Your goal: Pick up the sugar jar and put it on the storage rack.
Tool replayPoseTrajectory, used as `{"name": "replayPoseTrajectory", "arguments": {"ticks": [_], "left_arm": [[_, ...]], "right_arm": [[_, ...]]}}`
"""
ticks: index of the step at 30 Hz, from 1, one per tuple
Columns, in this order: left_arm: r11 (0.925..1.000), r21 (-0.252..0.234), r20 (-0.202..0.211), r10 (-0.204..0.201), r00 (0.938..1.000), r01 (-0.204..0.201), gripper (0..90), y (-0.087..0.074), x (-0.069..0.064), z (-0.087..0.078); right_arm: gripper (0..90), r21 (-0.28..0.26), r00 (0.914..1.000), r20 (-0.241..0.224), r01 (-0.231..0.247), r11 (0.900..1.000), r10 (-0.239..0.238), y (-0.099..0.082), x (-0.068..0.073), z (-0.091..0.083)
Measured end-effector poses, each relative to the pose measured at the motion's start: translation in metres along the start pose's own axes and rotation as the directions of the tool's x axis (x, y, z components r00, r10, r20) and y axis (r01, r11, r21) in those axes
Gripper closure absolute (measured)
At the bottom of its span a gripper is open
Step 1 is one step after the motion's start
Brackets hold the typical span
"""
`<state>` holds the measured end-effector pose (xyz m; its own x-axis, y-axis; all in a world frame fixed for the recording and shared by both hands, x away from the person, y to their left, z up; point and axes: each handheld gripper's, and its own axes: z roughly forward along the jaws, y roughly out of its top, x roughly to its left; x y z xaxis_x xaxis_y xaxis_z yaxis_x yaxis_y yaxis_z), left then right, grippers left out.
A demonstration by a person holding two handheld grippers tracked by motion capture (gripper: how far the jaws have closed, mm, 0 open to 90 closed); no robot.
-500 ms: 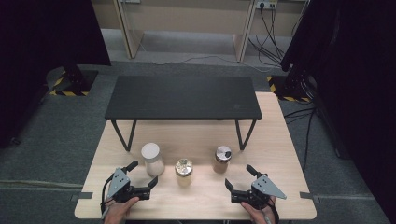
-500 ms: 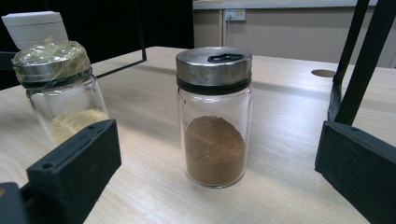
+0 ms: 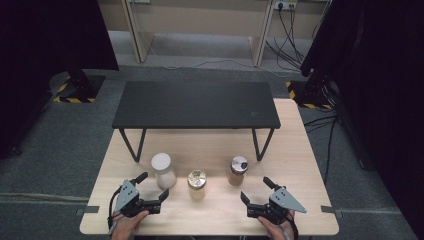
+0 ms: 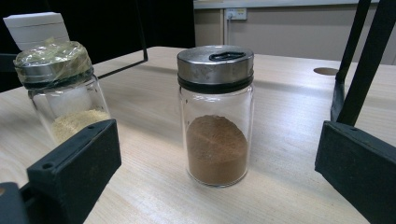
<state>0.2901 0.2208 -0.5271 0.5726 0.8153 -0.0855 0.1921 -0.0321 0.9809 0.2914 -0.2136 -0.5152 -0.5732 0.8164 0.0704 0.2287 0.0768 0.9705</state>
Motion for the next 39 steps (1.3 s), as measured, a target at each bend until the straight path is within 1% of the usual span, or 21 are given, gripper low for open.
{"name": "replayPoseTrajectory", "arguments": {"ticks": [12, 16, 22, 31, 39], "left_arm": [[0.9999, -0.002, -0.008, -0.014, 0.9999, 0.014, 0.3, 0.001, 0.001, 0.001], [0.9999, -0.003, -0.014, -0.010, 0.9999, 0.010, 0.5, 0.001, 0.001, 0.002], [1.0000, -0.005, -0.013, -0.001, 0.9999, 0.001, 0.6, 0.003, 0.000, 0.007], [0.9999, -0.014, -0.024, 0.003, 0.9997, -0.004, 0.8, 0.006, 0.003, 0.012], [0.9999, -0.010, -0.029, 0.011, 0.9995, -0.011, 1.2, 0.009, 0.004, 0.022]], "right_arm": [[0.6, -0.002, 1.0000, -0.002, -0.005, 1.0000, 0.005, 0.000, 0.000, 0.000], [0.6, -0.002, 0.9999, -0.004, -0.014, 0.9999, 0.014, 0.000, 0.000, 0.000], [0.6, -0.002, 0.9999, -0.003, -0.015, 0.9999, 0.015, 0.000, 0.000, 0.000], [0.6, -0.003, 0.9997, -0.004, -0.023, 0.9997, 0.023, -0.001, -0.001, 0.000], [0.5, -0.003, 0.9997, -0.003, -0.024, 0.9997, 0.024, -0.001, -0.001, 0.000]]}}
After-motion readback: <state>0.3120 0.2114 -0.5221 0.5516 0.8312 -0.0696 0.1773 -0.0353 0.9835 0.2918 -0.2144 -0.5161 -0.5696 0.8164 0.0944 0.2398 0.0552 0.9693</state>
